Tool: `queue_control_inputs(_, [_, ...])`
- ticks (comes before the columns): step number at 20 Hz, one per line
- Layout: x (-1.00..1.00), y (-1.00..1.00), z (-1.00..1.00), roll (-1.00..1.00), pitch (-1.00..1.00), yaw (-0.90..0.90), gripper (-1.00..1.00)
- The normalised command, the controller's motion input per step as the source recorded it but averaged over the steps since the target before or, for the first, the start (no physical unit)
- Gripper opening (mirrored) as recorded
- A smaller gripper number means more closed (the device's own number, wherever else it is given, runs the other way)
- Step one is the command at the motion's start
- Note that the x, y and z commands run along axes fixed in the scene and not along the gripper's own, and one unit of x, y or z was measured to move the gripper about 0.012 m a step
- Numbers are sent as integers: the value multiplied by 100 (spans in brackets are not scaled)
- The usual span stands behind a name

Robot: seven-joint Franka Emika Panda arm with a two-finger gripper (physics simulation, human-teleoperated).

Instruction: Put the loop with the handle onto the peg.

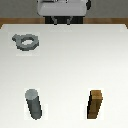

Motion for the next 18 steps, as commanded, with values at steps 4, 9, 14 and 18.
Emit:
queue_control_inputs(4, [0, 0, 0, 0, 0, 0, 100])
queue_control_inputs(9, [0, -60, 0, 0, 0, 0, 100])
queue_control_inputs(14, [0, -100, 0, 0, 0, 0, 100])
queue_control_inputs(18, [0, -100, 0, 0, 0, 0, 100])
